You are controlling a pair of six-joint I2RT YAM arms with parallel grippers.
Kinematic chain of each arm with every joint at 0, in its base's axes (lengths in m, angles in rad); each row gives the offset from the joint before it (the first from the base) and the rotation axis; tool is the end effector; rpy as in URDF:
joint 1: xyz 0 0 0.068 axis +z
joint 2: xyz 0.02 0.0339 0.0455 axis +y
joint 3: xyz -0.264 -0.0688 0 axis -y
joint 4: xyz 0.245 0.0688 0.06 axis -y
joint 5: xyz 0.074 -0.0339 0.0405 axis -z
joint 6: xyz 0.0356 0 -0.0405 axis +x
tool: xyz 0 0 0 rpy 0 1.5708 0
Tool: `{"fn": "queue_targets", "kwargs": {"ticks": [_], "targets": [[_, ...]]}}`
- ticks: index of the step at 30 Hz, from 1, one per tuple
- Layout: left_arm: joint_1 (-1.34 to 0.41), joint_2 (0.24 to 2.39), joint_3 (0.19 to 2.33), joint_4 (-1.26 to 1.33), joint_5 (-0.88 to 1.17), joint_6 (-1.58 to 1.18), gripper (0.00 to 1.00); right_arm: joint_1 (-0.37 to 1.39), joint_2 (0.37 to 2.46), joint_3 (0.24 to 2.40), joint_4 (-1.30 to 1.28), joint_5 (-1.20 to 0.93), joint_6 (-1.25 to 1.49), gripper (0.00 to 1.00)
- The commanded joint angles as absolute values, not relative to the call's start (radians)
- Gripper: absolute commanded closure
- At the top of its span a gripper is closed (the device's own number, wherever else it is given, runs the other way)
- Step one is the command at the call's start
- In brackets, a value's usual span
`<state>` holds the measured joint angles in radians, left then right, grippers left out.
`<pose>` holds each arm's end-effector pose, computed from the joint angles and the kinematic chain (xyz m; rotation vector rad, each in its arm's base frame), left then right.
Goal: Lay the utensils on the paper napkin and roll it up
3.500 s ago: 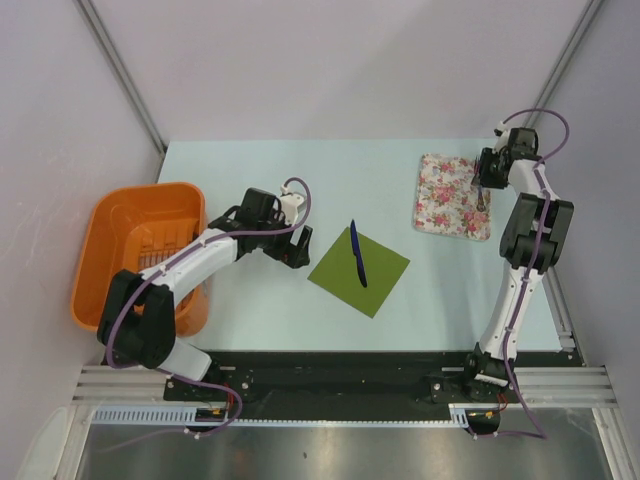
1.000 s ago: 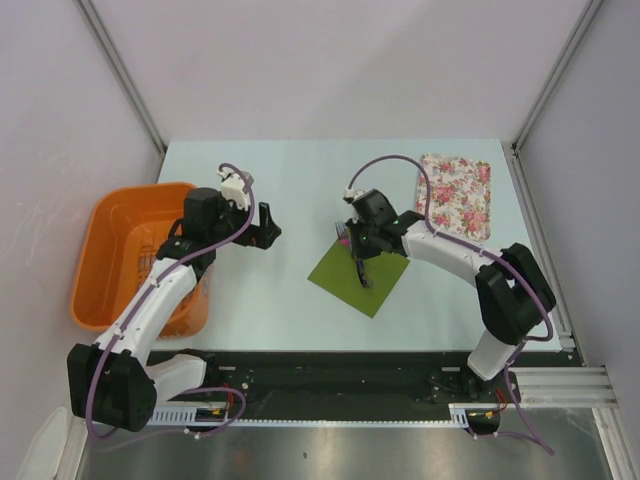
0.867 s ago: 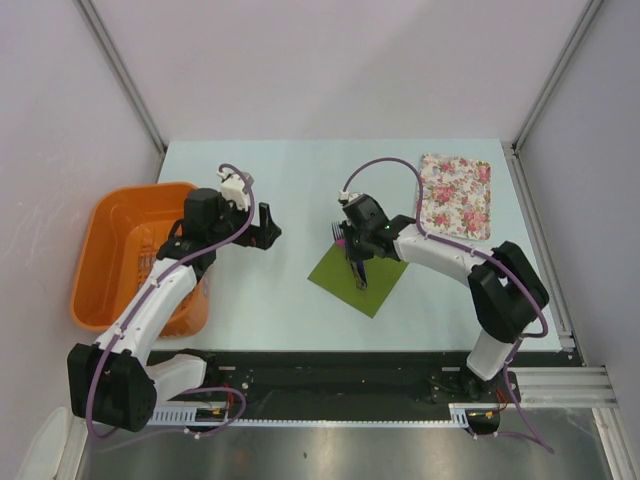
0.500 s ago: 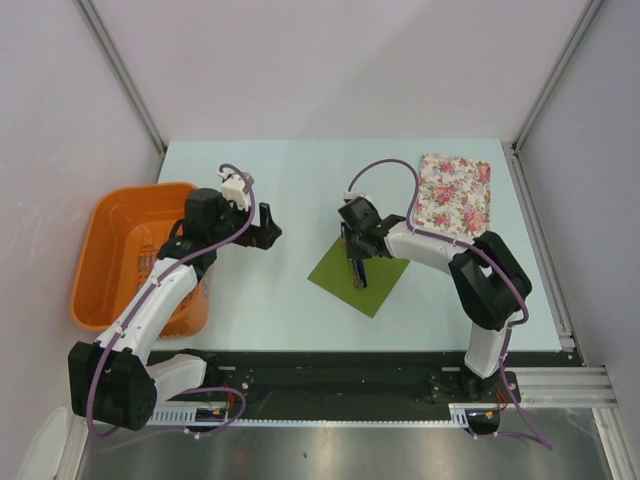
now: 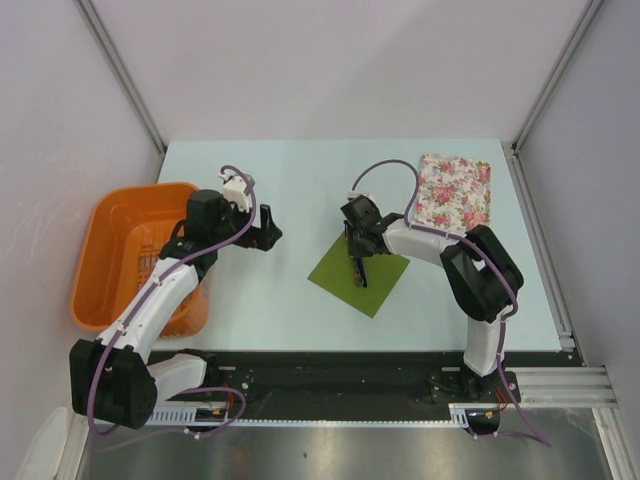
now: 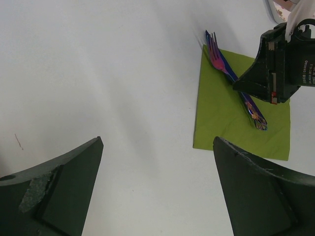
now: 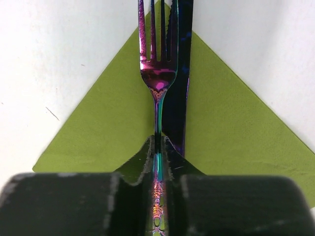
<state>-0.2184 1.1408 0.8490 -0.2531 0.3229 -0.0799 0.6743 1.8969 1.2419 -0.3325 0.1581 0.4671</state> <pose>0.2455 -0.0661 0.2846 0.3405 2.1000 -0.5185 0.3125 0.2426 0.1708 -0.2040 2.5499 0.2443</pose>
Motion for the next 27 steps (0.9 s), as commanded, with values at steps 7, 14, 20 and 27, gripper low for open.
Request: {"fn": "queue_targets", "kwargs": {"ticks": [7,14,20,27], "targets": [[-0.218,1.146,0.838,-0.227,0.353,-0.084,0.0,0.673,1.902,1.287,-0.29,0.164,0.463,0.65],[-0.218,1.085,0.802,-0.209,0.406,-0.029,0.0,0.66,1.804,1.325,-0.333,0.101,0.433,0.59],[-0.3,0.976,0.798,-0.36,0.436,0.23,0.0,0.566,1.637,1.328,-0.385,-0.112,0.264,0.4],[-0.578,0.907,0.698,-0.381,0.385,0.41,0.03,0.299,1.571,1.23,-0.457,-0.61,0.143,0.33]]}}
